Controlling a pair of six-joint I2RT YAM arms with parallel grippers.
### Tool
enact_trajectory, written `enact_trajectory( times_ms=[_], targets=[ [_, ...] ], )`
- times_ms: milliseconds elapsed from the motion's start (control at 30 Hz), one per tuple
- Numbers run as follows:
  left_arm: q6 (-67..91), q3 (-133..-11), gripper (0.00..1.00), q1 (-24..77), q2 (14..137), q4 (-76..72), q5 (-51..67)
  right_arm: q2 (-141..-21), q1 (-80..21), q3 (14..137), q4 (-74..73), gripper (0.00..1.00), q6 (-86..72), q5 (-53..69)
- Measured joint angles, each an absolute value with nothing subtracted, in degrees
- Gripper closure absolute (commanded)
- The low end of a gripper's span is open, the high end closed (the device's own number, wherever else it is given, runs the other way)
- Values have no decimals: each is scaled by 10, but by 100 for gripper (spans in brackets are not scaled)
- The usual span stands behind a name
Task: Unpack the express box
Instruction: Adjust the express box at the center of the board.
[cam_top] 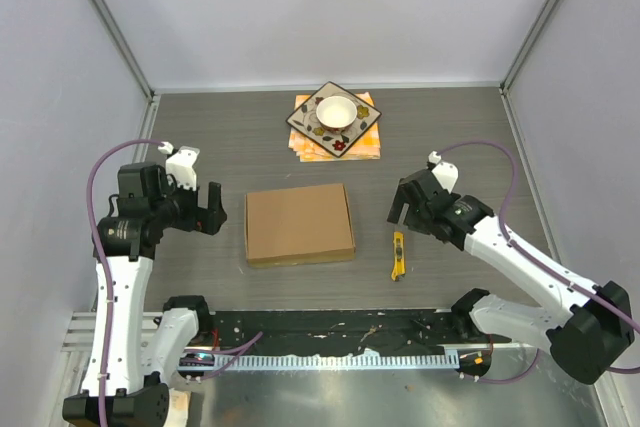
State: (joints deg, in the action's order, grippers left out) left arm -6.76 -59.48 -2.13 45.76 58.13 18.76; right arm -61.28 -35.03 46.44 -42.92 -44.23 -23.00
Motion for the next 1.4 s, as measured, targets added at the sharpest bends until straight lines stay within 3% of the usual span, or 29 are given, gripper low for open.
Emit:
enact_trajectory(
  times_ms=[133,600,733,900,1133,1400],
  targets=[
    [-70,-595,0,-21,458,581,190,-606,-350,456,-425,6,-454,-230],
    [-95,-584,0,-21,461,571,223,-517,-366,356,-374,21,-453,-196],
    [-129,-561,3,-21,467,550,223,-557,-370,382,-318,34,-434,-165],
    [-215,-508,3,-21,465,523,219,-634,-401,403,-223,35,-426,-130],
    [-301,-430,4,-21,459,494,239,-682,-480,402,-121,49,-424,-120],
    [-374,-351,0,-19,461,400,261,-768,-484,403,-89,51,-424,-130]
  ],
)
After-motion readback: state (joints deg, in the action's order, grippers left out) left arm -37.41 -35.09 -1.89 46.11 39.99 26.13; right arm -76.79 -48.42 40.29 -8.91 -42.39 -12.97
